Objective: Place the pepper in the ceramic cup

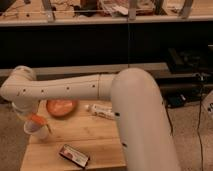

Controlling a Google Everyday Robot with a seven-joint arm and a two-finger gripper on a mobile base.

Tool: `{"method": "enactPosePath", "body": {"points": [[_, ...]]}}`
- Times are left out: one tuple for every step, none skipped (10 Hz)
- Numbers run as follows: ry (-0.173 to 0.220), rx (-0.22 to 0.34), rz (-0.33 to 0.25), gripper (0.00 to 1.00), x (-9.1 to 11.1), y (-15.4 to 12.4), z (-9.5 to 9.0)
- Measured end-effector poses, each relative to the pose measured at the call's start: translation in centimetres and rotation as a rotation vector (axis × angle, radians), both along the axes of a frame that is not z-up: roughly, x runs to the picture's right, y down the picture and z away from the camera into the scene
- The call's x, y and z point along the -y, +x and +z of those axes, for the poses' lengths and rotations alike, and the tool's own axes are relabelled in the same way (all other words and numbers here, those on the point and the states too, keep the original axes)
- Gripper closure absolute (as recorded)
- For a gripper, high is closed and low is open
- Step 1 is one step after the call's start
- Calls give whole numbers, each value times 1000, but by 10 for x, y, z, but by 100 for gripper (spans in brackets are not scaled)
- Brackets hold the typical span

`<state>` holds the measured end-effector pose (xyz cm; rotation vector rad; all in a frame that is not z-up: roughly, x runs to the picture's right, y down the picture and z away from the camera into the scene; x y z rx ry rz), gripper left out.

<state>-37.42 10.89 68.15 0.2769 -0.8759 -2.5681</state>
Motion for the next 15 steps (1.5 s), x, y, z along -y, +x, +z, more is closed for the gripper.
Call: {"method": "enactPosePath", "body": {"points": [[-1, -1, -2, 82, 2, -2, 0], [-2, 1, -5, 82, 3, -5, -1], [-1, 6, -7, 82, 5, -10, -5], [-1, 15, -7, 82, 8, -16, -9], [2, 20, -4, 82, 12, -18, -11], [5, 26, 0, 82, 16, -20, -12], [7, 34, 1, 82, 19, -24, -14], [10, 44, 0, 82, 21, -29, -17], [11, 50, 0, 82, 22, -32, -18], [11, 57, 2, 82, 24, -36, -18], [11, 62, 3, 82, 25, -37, -18], [11, 66, 4, 82, 25, -40, -16], [10, 75, 3, 82, 24, -44, -15], [9, 84, 1, 82, 22, -49, -14], [7, 94, -1, 82, 19, -53, -12]]}}
